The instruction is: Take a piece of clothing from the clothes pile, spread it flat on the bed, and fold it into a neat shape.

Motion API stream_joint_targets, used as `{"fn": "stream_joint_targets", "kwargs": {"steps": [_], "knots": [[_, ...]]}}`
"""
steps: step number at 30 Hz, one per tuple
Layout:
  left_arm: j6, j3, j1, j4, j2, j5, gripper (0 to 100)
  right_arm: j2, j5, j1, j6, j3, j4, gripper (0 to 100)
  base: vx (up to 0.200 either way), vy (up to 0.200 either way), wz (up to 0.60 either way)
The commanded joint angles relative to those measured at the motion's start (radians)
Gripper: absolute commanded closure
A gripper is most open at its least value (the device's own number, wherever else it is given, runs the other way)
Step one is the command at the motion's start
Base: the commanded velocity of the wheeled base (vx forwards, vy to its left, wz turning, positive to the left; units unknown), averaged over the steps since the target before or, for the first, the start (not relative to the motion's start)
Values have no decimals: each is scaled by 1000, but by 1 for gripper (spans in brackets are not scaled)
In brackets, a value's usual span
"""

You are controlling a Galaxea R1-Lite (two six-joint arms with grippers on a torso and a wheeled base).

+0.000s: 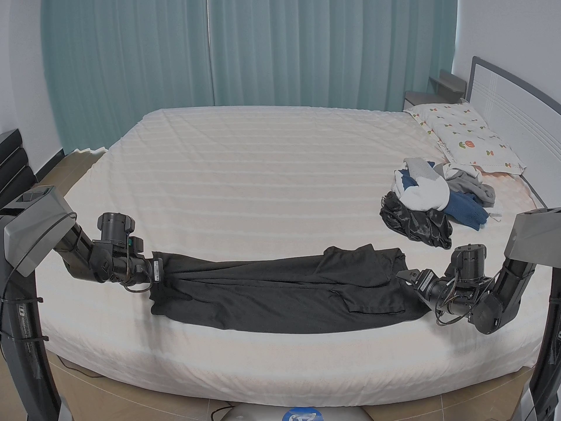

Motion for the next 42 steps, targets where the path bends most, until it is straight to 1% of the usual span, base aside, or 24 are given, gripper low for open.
{"fn": "stream_joint_targets", "kwargs": {"steps": [1, 3, 7, 8, 9, 11, 14, 18, 23, 24, 25, 27, 28, 30, 31, 32, 36, 42], "knots": [[-2, -16, 1, -2, 5, 3, 100, -3, 0, 2, 0, 0, -1, 0, 0, 0, 0], [-14, -31, 1, -2, 5, 4, 100, -5, 0, 2, 0, 0, -1, 0, 0, 0, 0], [-140, -63, -19, 9, -18, 17, 100, -9, 0, 4, 0, 0, -1, 0, 0, 0, 0], [-146, -63, -21, 9, -21, 17, 100, -9, 0, 4, 0, 0, -1, 0, 0, 0, 0], [-174, -60, -36, 14, -38, 17, 100, -14, 0, 4, 0, 0, -1, 0, 0, 0, 0], [-187, -57, -53, 32, -59, 17, 100, -14, 0, 4, 0, 0, -1, 0, 0, 0, 0], [-218, -65, -85, 96, -88, 21, 100, -15, 0, 7, 0, 0, -1, 0, 0, 0, 0], [-279, -88, -144, 149, -118, 53, 100, -14, 0, 10, 0, -2, -1, 0, 0, 0, 0], [-315, -109, -202, 167, -122, 106, 100, -15, 0, 10, 0, -2, -1, 0, 0, 0, 0], [-315, -109, -202, 167, -122, 106, 100, -15, 0, 10, 0, -2, -1, 0, 0, 0, 0], [-325, -114, -225, 182, -124, 109, 100, -15, 0, 10, 0, -2, -1, 0, 0, 0, 0], [-328, -117, -230, 187, -124, 109, 100, -15, 2, 10, 0, -2, -1, 0, 0, 0, 0], [-350, -137, -259, 218, -128, 113, 100, -17, 2, 10, 0, -2, -1, 0, 0, 0, 0], [-379, -163, -280, 245, -128, 115, 100, -17, 2, 11, 0, -2, -1, 0, 0, 0, 0], [-379, -163, -280, 245, -128, 115, 100, -17, 2, 11, 0, -2, -1, 0, 0, 0, 0], [-407, -194, -305, 281, -130, 116, 100, -18, 2, 11, 0, -2, -1, 0, 0, 0, 0], [-427, -241, -329, 340, -128, 116, 100, -23, 2, 11, 0, -2, -1, 0, 0, -200, 0], [-440, -248, -354, 348, -124, 118, 100, -23, 2, 10, 0, -5, 1, 0, 0, -200, 0]]}}
